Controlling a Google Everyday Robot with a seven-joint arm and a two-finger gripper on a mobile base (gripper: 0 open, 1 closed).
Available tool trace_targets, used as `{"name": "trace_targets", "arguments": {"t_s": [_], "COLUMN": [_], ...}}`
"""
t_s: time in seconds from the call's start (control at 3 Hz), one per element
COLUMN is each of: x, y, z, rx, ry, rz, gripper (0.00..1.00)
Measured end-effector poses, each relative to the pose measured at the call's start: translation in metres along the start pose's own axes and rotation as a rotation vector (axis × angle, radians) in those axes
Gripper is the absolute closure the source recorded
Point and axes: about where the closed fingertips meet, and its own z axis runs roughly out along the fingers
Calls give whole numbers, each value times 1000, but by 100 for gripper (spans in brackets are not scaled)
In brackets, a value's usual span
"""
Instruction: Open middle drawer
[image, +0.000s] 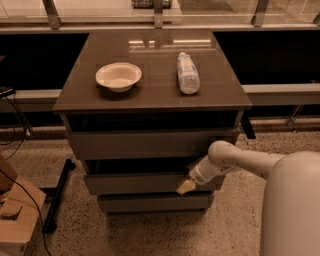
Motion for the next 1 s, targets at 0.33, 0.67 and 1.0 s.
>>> {"name": "trace_targets", "arguments": {"t_s": [0.33, 0.67, 1.0], "x": [11, 15, 37], "y": [14, 23, 74], "z": [-7, -17, -28], "rx": [-41, -40, -80], "ry": [73, 82, 14], "rz": [-43, -38, 71], "gripper": [64, 53, 29]}}
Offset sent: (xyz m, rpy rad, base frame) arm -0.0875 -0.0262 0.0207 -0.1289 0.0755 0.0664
